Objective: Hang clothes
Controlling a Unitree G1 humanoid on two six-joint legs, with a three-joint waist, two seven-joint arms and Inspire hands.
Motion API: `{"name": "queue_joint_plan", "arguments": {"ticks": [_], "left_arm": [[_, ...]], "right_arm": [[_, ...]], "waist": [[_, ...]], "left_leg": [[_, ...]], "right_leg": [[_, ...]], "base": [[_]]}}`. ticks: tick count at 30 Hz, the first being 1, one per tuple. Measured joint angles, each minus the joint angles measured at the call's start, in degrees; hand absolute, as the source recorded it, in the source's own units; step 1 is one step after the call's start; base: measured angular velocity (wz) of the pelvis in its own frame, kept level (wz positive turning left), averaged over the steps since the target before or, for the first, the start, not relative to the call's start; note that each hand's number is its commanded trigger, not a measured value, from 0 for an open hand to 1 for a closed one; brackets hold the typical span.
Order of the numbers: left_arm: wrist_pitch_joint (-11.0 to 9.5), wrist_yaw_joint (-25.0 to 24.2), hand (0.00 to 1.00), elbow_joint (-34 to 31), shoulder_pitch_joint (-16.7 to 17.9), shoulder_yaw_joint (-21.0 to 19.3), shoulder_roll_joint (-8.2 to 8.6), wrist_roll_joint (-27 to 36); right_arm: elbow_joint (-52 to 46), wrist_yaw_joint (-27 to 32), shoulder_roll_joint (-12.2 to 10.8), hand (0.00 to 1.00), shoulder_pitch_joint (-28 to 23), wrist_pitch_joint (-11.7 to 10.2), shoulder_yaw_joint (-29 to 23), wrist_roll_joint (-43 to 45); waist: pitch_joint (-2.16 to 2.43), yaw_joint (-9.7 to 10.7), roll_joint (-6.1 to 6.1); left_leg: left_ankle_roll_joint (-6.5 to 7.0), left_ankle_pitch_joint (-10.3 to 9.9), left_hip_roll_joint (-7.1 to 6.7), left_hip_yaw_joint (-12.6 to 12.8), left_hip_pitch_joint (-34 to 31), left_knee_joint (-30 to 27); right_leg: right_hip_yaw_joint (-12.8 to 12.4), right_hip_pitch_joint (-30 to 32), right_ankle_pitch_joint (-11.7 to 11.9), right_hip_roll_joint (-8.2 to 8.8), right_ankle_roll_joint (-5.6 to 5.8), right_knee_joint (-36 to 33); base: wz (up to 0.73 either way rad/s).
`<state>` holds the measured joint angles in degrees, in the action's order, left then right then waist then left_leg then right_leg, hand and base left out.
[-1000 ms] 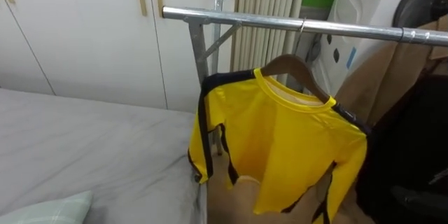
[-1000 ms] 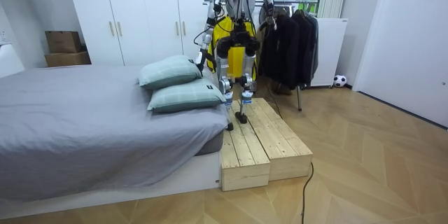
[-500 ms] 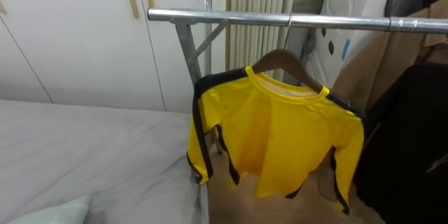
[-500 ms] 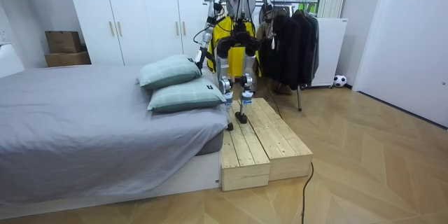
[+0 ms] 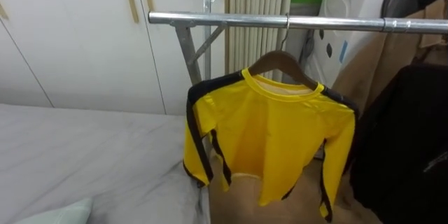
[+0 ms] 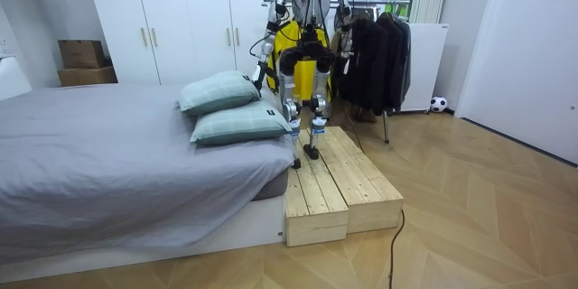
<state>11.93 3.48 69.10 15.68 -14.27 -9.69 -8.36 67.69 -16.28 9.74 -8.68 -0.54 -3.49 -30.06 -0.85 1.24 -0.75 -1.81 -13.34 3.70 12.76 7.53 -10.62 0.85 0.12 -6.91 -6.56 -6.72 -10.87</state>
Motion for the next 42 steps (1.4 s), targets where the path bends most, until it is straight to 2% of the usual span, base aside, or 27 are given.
{"name": "queue_joint_plan", "arguments": {"ticks": [3,9,17,23,28,36,42], "left_arm": [[-0.4,-0.2,0.00,0.7,-0.1,1.0,0.02,0.4],[-0.3,-0.8,0.00,0.8,-0.1,1.1,0.02,1.3],[-0.1,-1.8,0.00,0.9,-0.1,1.2,0.02,1.5],[0.6,-1.9,0.00,0.9,-0.3,3.8,-0.02,1.3],[0.9,-1.9,0.00,0.9,-0.5,4.2,-0.02,1.3],[0.9,-1.8,0.00,0.9,-0.6,7.7,-0.03,0.2],[1.5,-1.8,0.00,0.8,-0.6,8.9,-0.01,-0.5]], "right_arm": [[1.3,-1.5,-0.1,0.00,-0.6,0.1,0.9,0.5],[4.1,-3.3,-0.2,0.00,-0.3,0.4,1.8,1.0],[5.9,-3.4,-0.2,0.00,0.4,1.1,1.6,0.8],[6.2,-3.0,-0.2,0.00,0.7,1.3,1.7,0.2],[6.2,-2.0,-0.3,0.00,0.8,1.3,1.8,0.2],[6.1,-0.6,-0.4,0.00,1.8,0.8,2.8,0.8],[5.8,0.7,-0.4,0.00,2.0,-0.1,5.1,0.7]], "waist": [[0.18,-0.1,0.29],[0.21,-0.1,0.43],[0.21,0.0,0.65],[0.17,0.2,0.97],[0.15,0.1,1.14],[-0.07,0.1,1.41],[-0.05,0.0,1.50]], "left_leg": [[0.11,-0.1,-0.06,-0.2,0.1,0.1],[0.19,-0.2,-0.12,-0.3,0.1,0.1],[0.20,-0.3,-0.13,-0.3,0.1,0.1],[0.23,-0.4,-0.13,-0.6,0.0,0.1],[0.22,-0.4,-0.16,-0.6,0.1,-0.1],[0.23,-0.4,-0.27,-0.7,0.0,-0.1],[0.23,-0.4,-0.26,-0.6,0.1,0.2]], "right_leg": [[0.3,-0.2,0.0,0.14,0.00,0.0],[0.8,0.0,0.0,0.29,0.02,0.2],[0.8,0.0,-0.1,0.30,0.09,0.3],[0.9,-0.2,-0.1,0.31,0.14,0.2],[0.9,-0.2,-0.1,0.32,0.14,0.2],[0.8,-0.1,-0.2,0.34,0.26,0.4],[0.8,-0.1,-0.2,0.32,0.27,0.4]], "base": [[0.05],[0.01],[0.00],[0.00],[0.00],[0.00],[0.00]]}}
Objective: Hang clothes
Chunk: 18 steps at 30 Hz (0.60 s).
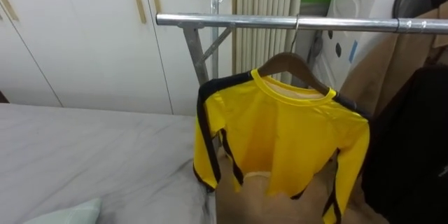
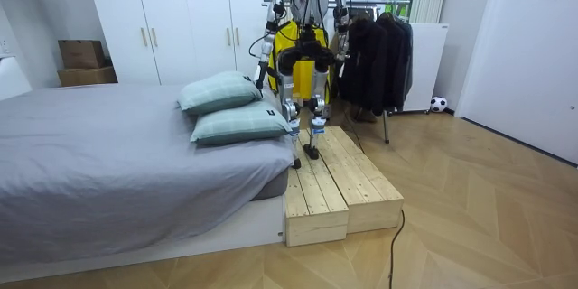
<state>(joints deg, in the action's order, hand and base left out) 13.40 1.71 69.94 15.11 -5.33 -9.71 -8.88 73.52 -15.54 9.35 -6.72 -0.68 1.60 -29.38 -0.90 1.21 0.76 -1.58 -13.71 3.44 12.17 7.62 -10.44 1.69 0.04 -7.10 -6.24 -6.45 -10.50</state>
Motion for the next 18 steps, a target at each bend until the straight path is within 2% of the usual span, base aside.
{"name": "queue_joint_plan", "arguments": {"ticks": [4,18], "left_arm": [[0.1,0.0,0.00,0.0,0.0,0.1,0.02,-0.2],[0.2,-0.2,0.00,-0.1,0.0,0.1,0.11,-0.8]], "right_arm": [[-0.2,0.5,0.0,0.00,0.3,0.0,1.8,-1.4],[-0.4,0.4,-0.1,0.00,0.3,0.0,1.9,-1.7]], "waist": [[0.00,0.0,0.01],[0.01,0.0,0.39]], "left_leg": [[0.00,0.0,0.01,0.1,0.0,0.0],[0.00,0.0,0.03,0.0,0.0,0.0]], "right_leg": [[0.1,0.0,0.0,0.00,0.00,0.1],[0.1,-0.1,0.0,0.00,0.02,0.1]], "base": [[0.00],[0.00]]}}
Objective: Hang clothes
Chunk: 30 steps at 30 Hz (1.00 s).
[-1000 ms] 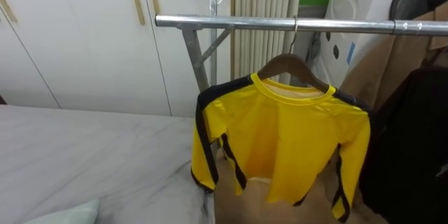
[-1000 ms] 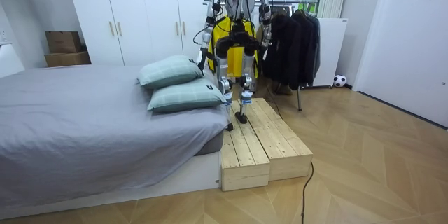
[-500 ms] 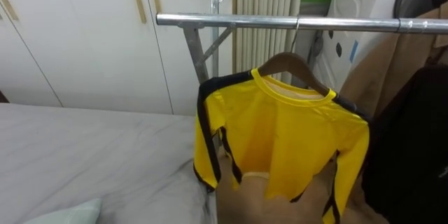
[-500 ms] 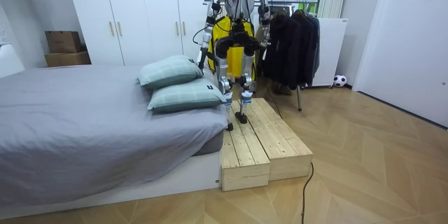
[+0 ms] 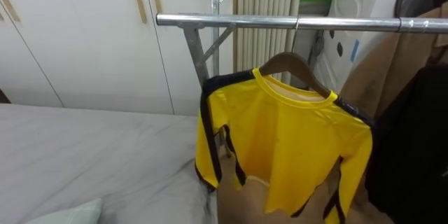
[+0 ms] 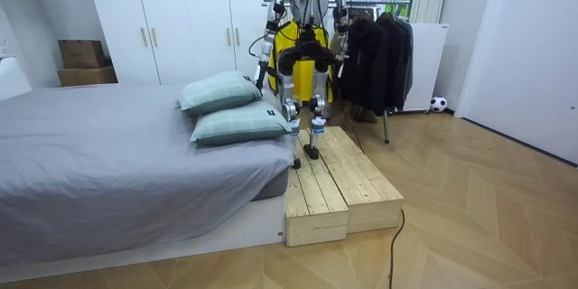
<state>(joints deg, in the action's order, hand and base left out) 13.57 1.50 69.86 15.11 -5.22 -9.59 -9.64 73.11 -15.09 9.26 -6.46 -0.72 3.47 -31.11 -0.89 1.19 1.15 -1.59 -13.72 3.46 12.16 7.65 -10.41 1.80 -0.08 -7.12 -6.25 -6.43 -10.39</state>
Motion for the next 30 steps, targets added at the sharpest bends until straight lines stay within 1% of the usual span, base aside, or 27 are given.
{"name": "queue_joint_plan", "arguments": {"ticks": [5,7,9,10,11,12,14,16,18,20,21,22,23,25,26,27,28,29,30], "left_arm": [[0.0,0.0,0.00,0.0,0.0,0.0,0.00,0.0],[0.0,0.1,0.00,0.0,0.0,0.5,-0.01,0.1],[0.0,0.1,0.00,0.0,0.0,0.9,0.00,0.0],[0.0,0.2,0.00,0.0,0.0,0.9,-0.01,0.0],[0.0,0.2,0.00,0.0,0.0,0.9,-0.01,0.0],[0.0,0.3,0.00,0.0,0.0,0.9,-0.01,0.0],[0.0,0.6,0.00,0.0,0.0,1.0,-0.01,0.0],[-0.1,0.9,0.00,-0.1,-0.3,1.4,-0.02,0.0],[-0.1,1.6,0.00,-0.1,-0.7,2.1,-0.03,0.0],[-0.1,1.7,0.00,-0.1,-1.7,2.1,-0.13,0.0],[-0.2,1.7,0.00,-0.1,-2.4,2.1,-0.15,0.0],[-0.4,1.7,0.00,-0.2,-2.7,2.2,-0.14,0.0],[-0.6,1.7,0.00,-0.2,-2.7,2.3,-0.14,0.0],[-1.6,1.7,0.00,-0.9,-2.7,2.9,-0.13,0.0],[-1.7,1.7,0.00,-1.3,-2.6,3.4,-0.11,0.0],[-2.5,1.7,0.00,-1.9,-2.4,3.5,0.00,0.0],[-3.1,1.5,0.00,-2.6,-2.3,3.2,0.07,-0.2],[-3.2,1.4,0.00,-3.3,-2.3,3.2,0.09,-0.4],[-3.8,1.2,0.00,-4.3,-2.5,3.2,0.10,-0.6]], "right_arm": [[0.0,0.0,0.0,0.00,0.3,0.0,0.9,0.0],[-0.1,0.0,0.0,0.00,0.6,-0.1,1.9,0.1],[-0.1,-0.1,0.0,0.00,1.0,-0.1,2.5,0.5],[-0.1,-0.1,-0.1,0.00,1.2,-0.1,3.1,0.9],[-0.1,-0.1,-0.1,0.00,1.3,-0.1,3.2,1.2],[-0.1,-0.2,-0.2,0.00,1.5,-0.1,3.5,1.7],[-0.1,-0.2,-0.2,0.00,1.9,-0.2,4.4,2.4],[-0.2,-0.5,-0.1,0.00,2.7,-0.2,5.6,4.2],[-0.6,-0.8,0.1,0.00,3.3,-0.1,6.8,6.2],[-2.1,-1.3,0.2,0.00,3.6,0.0,7.7,9.3],[-2.1,-1.8,0.2,0.00,4.5,0.0,8.6,11.2],[-2.1,-2.5,0.2,0.00,5.4,0.0,9.1,12.9],[-2.2,-2.8,0.2,0.00,5.7,0.0,9.3,13.7],[-3.1,-3.2,0.5,0.00,6.0,0.0,11.0,15.5],[-3.2,-3.2,0.6,0.00,6.2,0.0,11.5,16.0],[-3.4,-3.3,0.8,0.00,6.6,0.0,12.3,17.3],[-4.1,-3.6,0.8,0.00,6.7,0.0,12.3,18.7],[-4.3,-3.9,0.9,0.00,6.8,0.0,12.3,19.7],[-4.2,-4.5,0.9,0.00,7.3,0.0,12.5,21.5]], "waist": [[0.01,0.0,-0.04],[0.08,0.0,-0.26],[-0.01,-0.1,-0.44],[0.03,-0.1,-0.54],[-0.02,-0.1,-0.65],[-0.11,-0.1,-0.68],[-0.12,-0.1,-0.76],[-0.10,-0.1,-0.74],[0.05,-0.4,-0.42],[-0.11,-1.3,-0.08],[-0.13,-1.8,0.15],[-0.15,-1.9,0.38],[-0.18,-2.1,0.51],[-0.13,-3.2,1.21],[-0.18,-3.3,1.42],[-0.04,-3.8,1.81],[0.00,-4.5,2.03],[0.02,-4.8,2.08],[0.01,-5.1,2.20]], "left_leg": [[0.00,0.0,0.00,0.0,0.0,-0.1],[0.00,0.0,0.00,0.0,0.1,-0.1],[0.00,0.0,0.00,0.0,0.1,-0.1],[0.00,0.0,0.06,0.0,0.1,-0.3],[0.00,0.0,0.07,-0.1,0.1,-0.3],[0.00,0.0,0.07,-0.2,0.1,-0.3],[0.00,0.0,0.04,-0.6,0.0,-0.5],[0.01,0.0,0.05,-1.3,-0.4,-0.9],[-0.01,-0.1,0.13,-1.6,-0.9,-1.3],[-0.11,-0.5,0.67,-1.9,-1.7,-2.2],[-0.25,-1.0,0.83,-2.4,-2.7,-3.5],[-0.34,-1.1,0.79,-3.2,-3.4,-4.4],[-0.35,-1.1,0.73,-3.5,-3.5,-4.6],[-0.38,-1.1,0.62,-4.8,-5.0,-6.5],[-0.39,-1.1,0.65,-4.8,-5.3,-6.9],[-0.46,-1.0,0.77,-4.7,-6.1,-7.4],[-0.76,-0.8,0.78,-4.5,-7.0,-7.7],[-0.84,-0.6,0.77,-4.4,-7.5,-7.9],[-0.90,0.2,0.69,-3.9,-8.8,-8.1]], "right_leg": [[0.1,-0.1,0.0,0.02,0.00,0.0],[0.2,-0.2,0.0,0.05,0.00,0.0],[0.4,-0.2,0.0,0.12,0.00,0.0],[0.8,-0.3,0.0,0.25,-0.03,0.0],[1.0,-0.3,0.0,0.30,-0.04,0.0],[1.3,-0.4,0.0,0.42,-0.08,-0.1],[1.6,-0.3,-0.2,0.52,-0.17,-0.3],[2.1,-0.2,-0.4,0.60,-0.25,-0.4],[2.8,0.0,-0.6,0.76,-0.35,-0.5],[3.5,0.2,-0.7,0.81,-0.50,-0.7],[4.0,0.8,-1.0,0.86,-0.68,-1.4],[4.8,1.2,-1.5,1.11,-0.74,-2.1],[5.0,1.2,-1.7,1.21,-0.77,-2.5],[6.9,1.1,-2.4,1.74,-1.01,-2.6],[7.5,1.1,-2.4,1.87,-1.06,-2.6],[9.3,1.2,-2.7,2.19,-1.23,-2.8],[10.8,1.6,-2.9,2.55,-1.36,-3.0],[11.4,2.0,-3.1,2.77,-1.47,-3.3],[13.3,2.4,-3.3,3.33,-1.69,-3.5]], "base": [[0.00],[0.00],[0.00],[0.04],[0.06],[0.07],[0.07],[0.11],[0.14],[0.16],[0.26],[0.28],[0.33],[0.40],[0.56],[0.64],[0.66],[0.70],[0.88]]}}
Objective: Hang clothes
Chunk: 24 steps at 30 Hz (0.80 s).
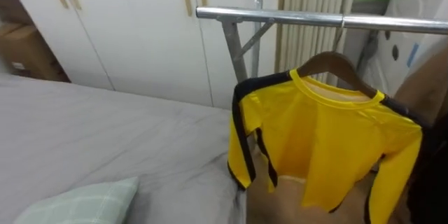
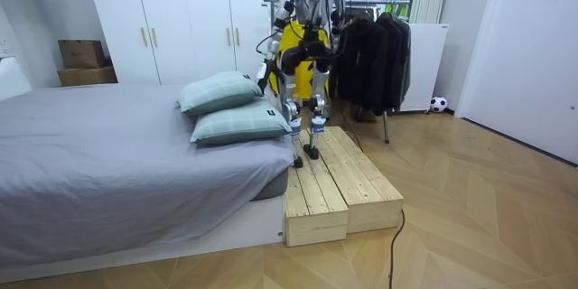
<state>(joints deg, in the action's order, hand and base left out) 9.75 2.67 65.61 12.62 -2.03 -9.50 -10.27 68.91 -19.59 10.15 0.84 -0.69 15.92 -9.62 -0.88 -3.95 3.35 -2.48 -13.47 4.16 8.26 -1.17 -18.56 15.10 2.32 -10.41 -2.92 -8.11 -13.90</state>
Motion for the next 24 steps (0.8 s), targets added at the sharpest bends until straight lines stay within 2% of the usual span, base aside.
{"name": "queue_joint_plan", "arguments": {"ticks": [1,2,3,4,5,6,7,8,9,10,11,13,14,15,16,17,18,19,20,21,22,23,24], "left_arm": [[-0.5,-0.2,0.00,-0.3,-0.7,0.0,-0.03,0.1],[-0.7,-0.5,0.00,-0.4,-1.1,-0.1,-0.04,0.1],[-1.1,-1.0,0.00,-1.0,-2.0,-0.3,0.05,0.1],[-1.5,-1.4,0.00,-1.5,-2.4,-0.1,0.33,0.0],[-1.8,-1.8,0.00,-1.5,-2.4,-0.1,0.43,-0.1],[-2.4,-2.4,0.00,-1.5,-2.6,-0.2,0.60,0.0],[-2.9,-3.0,0.00,-1.6,-3.4,-0.2,0.75,0.0],[-3.1,-3.3,0.00,-1.5,-3.8,-0.2,0.80,0.0],[-3.1,-3.4,0.00,-1.5,-4.7,-0.1,0.65,-0.8],[-3.1,-3.4,0.00,-1.3,-4.2,0.0,0.42,-0.6],[-3.2,-3.4,0.00,-1.2,-3.9,0.0,0.37,-0.6],[-3.3,-3.3,0.00,-1.2,-3.7,0.0,0.38,-0.6],[-3.4,-3.3,0.00,-1.2,-3.6,0.0,0.39,-0.6],[-3.4,-3.1,0.00,-1.2,-3.4,-0.1,0.30,-0.4],[-3.5,-2.7,0.00,-1.0,-2.9,-0.2,0.39,-0.2],[-3.6,-2.5,0.00,-0.6,-2.8,-0.2,0.47,0.1],[-3.6,-1.9,0.00,-0.1,-2.8,-0.2,0.33,0.1],[-3.6,-1.4,0.00,0.1,-2.8,-0.3,-0.06,-0.1],[-3.7,-1.1,0.00,0.1,-2.7,-0.4,-0.08,0.0],[-3.9,-0.6,0.00,0.0,-2.3,-1.5,0.09,0.4],[-3.8,-0.3,0.00,0.1,-1.6,-1.9,0.13,2.1],[-3.8,-0.3,0.00,0.1,-1.2,-2.3,0.11,3.7],[-3.8,-0.3,0.00,0.0,-1.2,-2.3,0.07,4.1]], "right_arm": [[0.0,-0.3,0.0,0.00,0.4,0.1,0.0,1.4],[0.0,-0.5,0.0,0.00,0.4,0.1,-0.2,2.0],[0.2,-0.6,0.0,0.00,0.2,0.2,-0.9,3.1],[0.2,-0.5,0.1,0.00,0.0,0.6,-1.7,4.4],[0.1,-0.5,0.1,0.00,0.0,0.9,-2.0,5.3],[-0.2,-0.4,0.0,0.00,0.3,1.2,-2.7,6.0],[-0.3,-0.2,0.0,0.00,0.4,1.3,-3.4,6.7],[-0.3,-0.1,0.0,0.00,0.4,1.4,-3.8,7.1],[-0.2,0.2,0.0,0.00,0.5,1.7,-4.5,7.5],[-0.2,0.7,0.1,0.00,0.1,1.9,-5.0,7.0],[-0.2,1.1,0.3,0.00,-0.1,2.0,-5.0,6.5],[-0.2,1.8,0.7,0.00,-0.5,2.1,-5.4,3.9],[-0.2,2.0,0.7,0.00,-0.3,2.1,-5.5,3.3],[-0.2,2.4,0.4,0.00,-0.2,2.0,-6.0,2.8],[-0.4,2.4,0.5,0.00,0.3,2.0,-6.0,2.7],[-0.4,2.4,0.6,0.00,0.1,2.0,-6.0,2.7],[-0.2,2.4,0.8,0.00,-0.5,2.2,-6.0,2.6],[-0.2,2.4,0.9,0.00,-1.3,2.6,-6.1,2.2],[-0.2,2.4,0.9,0.00,-1.6,2.8,-6.4,2.2],[-0.1,2.7,0.9,0.00,-1.9,3.1,-6.7,2.3],[-0.1,3.1,0.8,0.00,-1.9,3.2,-6.7,2.3],[-0.1,3.8,0.6,0.00,-2.3,3.2,-6.7,2.0],[-0.1,4.1,0.6,0.00,-2.5,3.2,-6.7,1.8]], "waist": [[0.07,-0.4,-0.01],[0.07,-0.6,-0.10],[0.12,-0.8,-0.61],[0.12,-1.1,-0.90],[0.37,-1.1,-0.89],[0.61,-0.9,-0.90],[0.60,-0.9,-1.11],[0.67,-1.0,-1.28],[0.64,-0.8,-1.35],[0.62,-0.5,-1.24],[0.59,-0.5,-1.12],[0.62,-0.7,-1.08],[0.64,-0.9,-1.17],[0.81,-1.1,-1.45],[0.96,-1.1,-2.20],[1.08,-1.1,-2.15],[1.49,-0.9,-2.35],[1.42,-0.8,-2.63],[1.50,-0.9,-2.71],[1.31,-1.4,-2.95],[1.44,-1.3,-2.38],[1.35,-1.0,-2.35],[1.36,-1.0,-2.27]], "left_leg": [[-0.02,1.0,-0.04,1.0,-1.4,0.1],[-0.02,1.6,-0.03,1.7,-2.1,0.2],[-0.06,2.3,0.74,5.0,-3.1,-0.6],[0.53,1.6,1.98,8.2,-3.4,-4.7],[0.53,1.0,2.51,9.3,-3.3,-6.9],[0.76,-0.3,3.80,11.6,-2.9,-10.7],[1.15,-0.9,5.13,13.9,-2.2,-13.1],[1.25,-1.1,5.56,14.7,-1.8,-14.0],[0.79,-1.6,6.29,16.8,-0.8,-15.2],[0.36,-2.4,6.42,18.5,1.0,-14.5],[0.44,-3.1,6.25,18.8,1.8,-13.7],[1.13,-6.0,5.38,21.9,4.6,-6.3],[1.52,-6.4,4.79,22.3,5.0,-4.0],[0.56,-7.5,4.16,22.9,5.2,-0.9],[0.43,-7.5,4.05,22.5,5.1,0.6],[0.45,-7.5,4.08,22.0,5.1,1.0],[0.51,-7.2,4.09,21.3,5.3,1.6],[-0.01,-5.2,4.00,21.5,6.0,2.5],[-0.08,-4.0,3.96,21.5,6.3,2.9],[-0.04,-3.3,3.72,21.1,6.7,3.2],[0.47,-3.3,3.53,19.6,6.8,3.2],[1.07,-3.1,3.17,18.0,6.8,3.3],[1.47,-3.0,2.91,17.4,6.8,3.4]], "right_leg": [[2.7,0.3,-0.2,0.75,-0.20,0.2],[4.0,0.6,-0.4,1.18,-0.33,0.2],[6.7,1.0,-0.7,2.09,-0.60,0.3],[9.5,0.7,-1.3,2.83,-0.48,0.1],[10.9,0.5,-1.7,3.12,-0.45,0.0],[14.0,0.4,-2.1,3.58,-0.61,-0.2],[17.0,0.5,-2.3,3.97,-0.68,-0.5],[18.7,0.5,-2.7,4.30,-0.75,-0.9],[22.1,0.5,-3.1,4.80,-0.78,-1.4],[25.3,0.4,-3.4,5.09,-0.66,-1.6],[27.1,0.3,-3.5,5.22,-0.54,-1.6],[32.4,1.1,-4.6,5.62,1.33,-2.5],[33.4,1.6,-4.7,5.94,1.67,-3.1],[35.2,2.5,-4.9,7.30,2.06,-4.9],[35.5,2.9,-4.2,8.65,2.97,-6.4],[35.4,2.8,-3.6,9.12,3.62,-6.9],[33.9,2.4,-2.6,9.73,3.72,-7.3],[32.8,1.7,-2.4,10.21,3.29,-7.1],[32.5,1.4,-2.3,10.37,3.11,-7.1],[31.9,0.6,-2.0,10.61,3.36,-6.9],[30.9,-0.1,-1.3,10.58,4.46,-6.7],[28.5,-0.6,-0.7,10.58,5.35,-6.7],[27.0,-0.8,-0.6,10.58,5.52,-6.7]], "base": [[1.01],[1.18],[1.26],[1.27],[1.32],[1.37],[1.42],[1.52],[1.52],[1.55],[1.57],[1.44],[1.05],[0.79],[0.75],[0.87],[1.04],[1.04],[0.79],[0.59],[0.74],[0.68],[0.73]]}}
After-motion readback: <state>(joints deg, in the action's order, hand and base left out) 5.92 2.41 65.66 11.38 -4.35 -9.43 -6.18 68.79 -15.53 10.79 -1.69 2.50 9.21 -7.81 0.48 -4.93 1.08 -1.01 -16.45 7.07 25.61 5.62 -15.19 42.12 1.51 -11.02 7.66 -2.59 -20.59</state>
